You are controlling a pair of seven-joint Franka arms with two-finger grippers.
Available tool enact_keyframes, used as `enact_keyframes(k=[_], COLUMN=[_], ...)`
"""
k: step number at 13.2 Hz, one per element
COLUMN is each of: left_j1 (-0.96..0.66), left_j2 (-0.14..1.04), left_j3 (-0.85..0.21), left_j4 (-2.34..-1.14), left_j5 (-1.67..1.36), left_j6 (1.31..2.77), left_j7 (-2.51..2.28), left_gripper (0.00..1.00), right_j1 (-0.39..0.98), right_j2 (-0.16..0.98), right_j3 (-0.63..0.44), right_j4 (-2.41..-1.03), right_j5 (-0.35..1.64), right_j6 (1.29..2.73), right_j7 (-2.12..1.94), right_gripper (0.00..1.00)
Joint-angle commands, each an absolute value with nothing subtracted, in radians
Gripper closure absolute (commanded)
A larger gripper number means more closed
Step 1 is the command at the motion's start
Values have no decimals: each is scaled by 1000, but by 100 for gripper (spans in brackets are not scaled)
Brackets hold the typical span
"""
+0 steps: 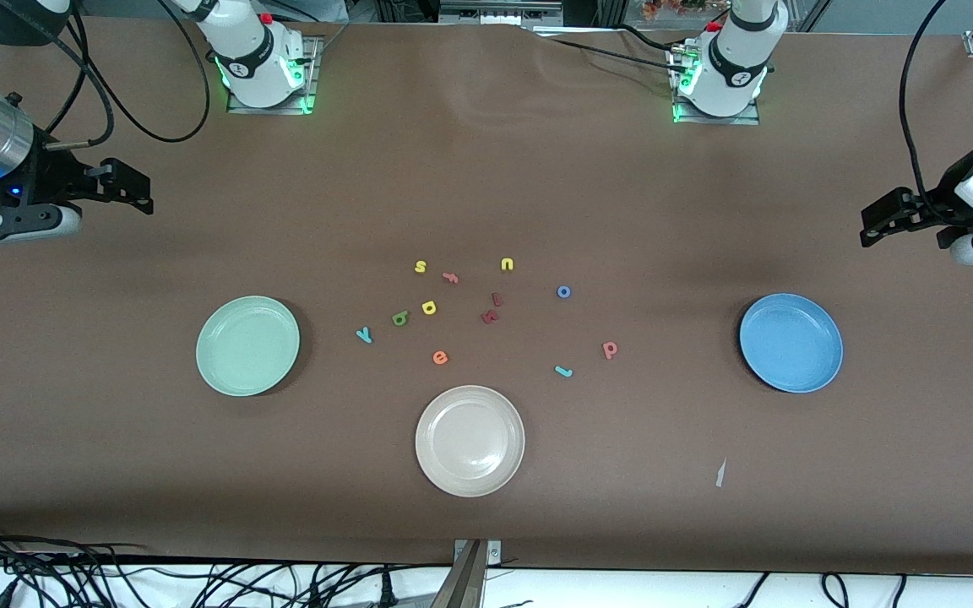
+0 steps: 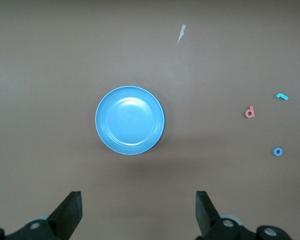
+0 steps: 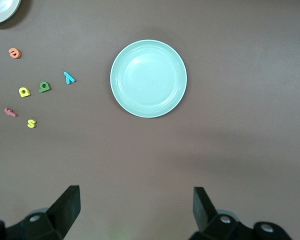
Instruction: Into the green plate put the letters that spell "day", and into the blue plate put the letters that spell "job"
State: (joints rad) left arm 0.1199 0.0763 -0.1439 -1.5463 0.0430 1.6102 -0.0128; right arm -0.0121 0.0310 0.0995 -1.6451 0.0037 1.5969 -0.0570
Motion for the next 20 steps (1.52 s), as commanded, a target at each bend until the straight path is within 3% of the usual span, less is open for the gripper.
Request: enact_keyframes(k=[1,20], left_j1=[112,117], left_j2=[91,94], left_j3=[-144,-143], left_j4=[-1516,-1516], left_j5=[69,69], left_j6=[1594,1589], left_j7=[0,-2], left_gripper=[0,0], right_j1=[-18,-20], right_j2=[17,12], right_j3=[104,104], right_j4=[-1672,-1686], right_j5=[8,9], right_j6=[1620,1626], right_j7=[-74,-74], right_gripper=[0,0])
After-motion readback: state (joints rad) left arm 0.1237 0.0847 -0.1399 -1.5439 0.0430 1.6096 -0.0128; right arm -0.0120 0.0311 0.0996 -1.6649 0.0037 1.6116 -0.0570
